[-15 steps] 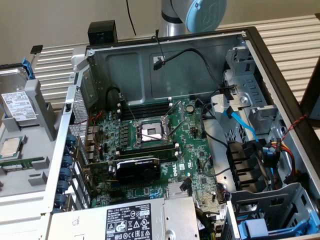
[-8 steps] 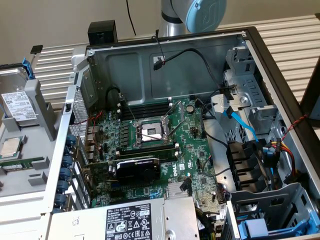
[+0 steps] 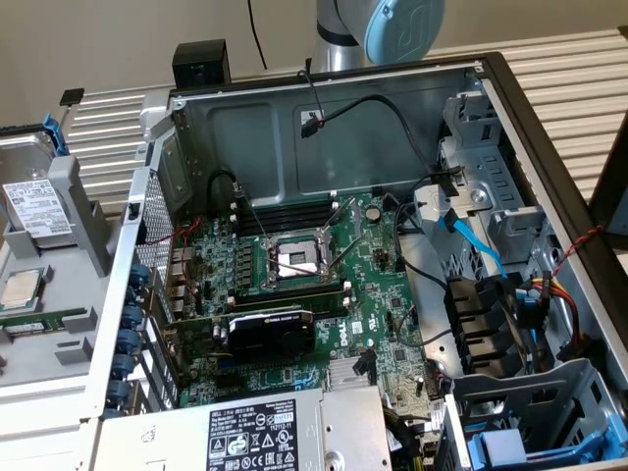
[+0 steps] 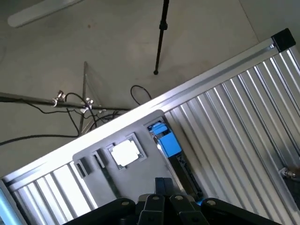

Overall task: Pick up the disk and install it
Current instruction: 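Pick up the disk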

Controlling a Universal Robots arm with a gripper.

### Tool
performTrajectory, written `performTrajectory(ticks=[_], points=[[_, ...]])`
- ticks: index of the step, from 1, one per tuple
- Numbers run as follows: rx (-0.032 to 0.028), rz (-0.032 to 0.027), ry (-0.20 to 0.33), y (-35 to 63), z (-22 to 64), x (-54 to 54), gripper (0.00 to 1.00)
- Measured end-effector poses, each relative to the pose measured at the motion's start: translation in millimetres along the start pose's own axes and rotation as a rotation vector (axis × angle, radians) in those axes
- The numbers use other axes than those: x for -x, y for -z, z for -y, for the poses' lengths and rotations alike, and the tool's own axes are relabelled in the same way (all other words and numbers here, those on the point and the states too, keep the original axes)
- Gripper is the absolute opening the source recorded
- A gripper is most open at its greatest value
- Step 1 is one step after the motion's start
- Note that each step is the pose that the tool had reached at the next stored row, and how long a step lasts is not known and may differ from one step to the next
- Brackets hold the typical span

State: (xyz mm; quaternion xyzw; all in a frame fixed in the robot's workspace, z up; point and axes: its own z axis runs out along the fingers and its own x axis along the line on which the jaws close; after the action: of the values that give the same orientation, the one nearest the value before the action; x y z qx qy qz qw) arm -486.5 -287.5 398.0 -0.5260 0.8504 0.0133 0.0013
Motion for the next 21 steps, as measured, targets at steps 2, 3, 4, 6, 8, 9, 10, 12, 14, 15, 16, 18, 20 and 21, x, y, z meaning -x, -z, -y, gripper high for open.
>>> performTrajectory(ticks=[2,3,4,6,8,9,10,12,14,15,16,18,20,21], points=[[0.0005,-0.0008,0.037,-0.3,0.0,0.0,0.11],[0.0008,-0.0011,0.053,-0.5,0.0,0.0,0.11],[0.0011,-0.0015,0.071,-0.6,0.0,0.0,0.11],[0.0018,-0.0023,0.108,-0.9,0.1,0.0,0.11],[0.0023,-0.0031,0.145,-1.2,0.0,0.0,0.11],[0.0027,-0.0035,0.162,-1.3,0.0,0.0,0.11],[0.003,-0.0039,0.181,-1.4,0.0,0.0,0.11],[0.0036,-0.0046,0.217,-1.6,0.0,0.0,0.11],[0.0041,-0.0053,0.253,-1.8,0.1,0.0,0.11],[0.0044,-0.0058,0.272,-1.8,0.0,0.0,0.11],[0.0047,-0.0062,0.29,-1.8,0.0,0.0,0.11],[0.0053,-0.007,0.327,-1.9,0.0,0.0,0.11],[0.0058,-0.0077,0.363,-2.0,0.1,0.0,0.11],[0.0062,-0.0081,0.381,-2.1,0.0,0.0,0.11]])
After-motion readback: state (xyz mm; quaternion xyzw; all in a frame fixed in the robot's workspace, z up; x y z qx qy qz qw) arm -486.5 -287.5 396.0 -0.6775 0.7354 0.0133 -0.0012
